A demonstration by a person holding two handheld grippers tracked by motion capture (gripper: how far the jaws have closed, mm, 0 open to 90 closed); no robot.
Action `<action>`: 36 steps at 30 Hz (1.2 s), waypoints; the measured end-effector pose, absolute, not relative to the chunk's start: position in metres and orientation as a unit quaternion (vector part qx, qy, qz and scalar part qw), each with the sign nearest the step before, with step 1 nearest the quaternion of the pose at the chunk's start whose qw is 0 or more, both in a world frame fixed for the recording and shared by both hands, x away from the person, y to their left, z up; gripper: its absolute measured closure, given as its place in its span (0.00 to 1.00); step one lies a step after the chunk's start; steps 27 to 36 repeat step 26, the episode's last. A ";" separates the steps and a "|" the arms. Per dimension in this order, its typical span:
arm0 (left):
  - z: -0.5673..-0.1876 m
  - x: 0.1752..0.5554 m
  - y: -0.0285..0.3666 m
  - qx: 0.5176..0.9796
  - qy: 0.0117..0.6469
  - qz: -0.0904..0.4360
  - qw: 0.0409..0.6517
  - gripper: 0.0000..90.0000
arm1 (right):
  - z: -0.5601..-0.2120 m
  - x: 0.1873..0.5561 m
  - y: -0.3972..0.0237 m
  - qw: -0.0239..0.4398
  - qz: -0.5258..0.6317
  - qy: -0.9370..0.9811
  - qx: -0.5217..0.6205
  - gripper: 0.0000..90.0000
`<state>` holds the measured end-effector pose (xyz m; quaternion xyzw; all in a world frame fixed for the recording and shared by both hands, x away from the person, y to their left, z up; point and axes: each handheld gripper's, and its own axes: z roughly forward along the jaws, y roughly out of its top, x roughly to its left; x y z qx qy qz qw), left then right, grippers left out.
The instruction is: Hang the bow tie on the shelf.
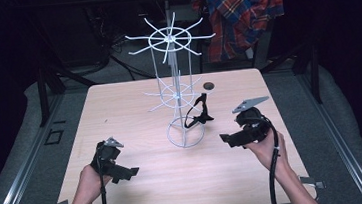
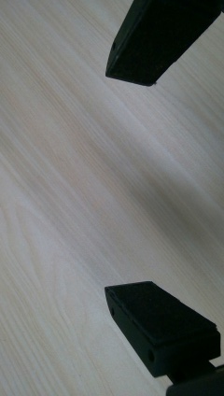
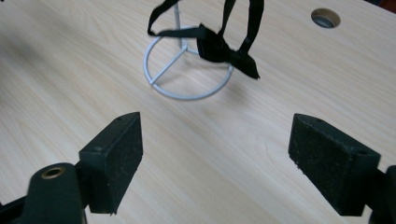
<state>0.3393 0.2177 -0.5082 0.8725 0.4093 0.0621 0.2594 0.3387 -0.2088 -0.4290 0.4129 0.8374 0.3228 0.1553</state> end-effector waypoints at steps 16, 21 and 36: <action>-0.509 0.339 0.216 0.876 0.406 0.060 0.254 0.00 | -0.482 0.304 -0.250 0.119 0.247 0.856 0.439 0.13; -0.508 0.339 0.217 0.875 0.408 0.062 0.255 0.00 | -0.489 0.303 -0.261 0.116 0.232 0.855 0.449 0.08; -0.509 0.340 0.217 0.874 0.409 0.061 0.255 0.00 | -0.492 0.306 -0.264 0.121 0.225 0.855 0.451 0.06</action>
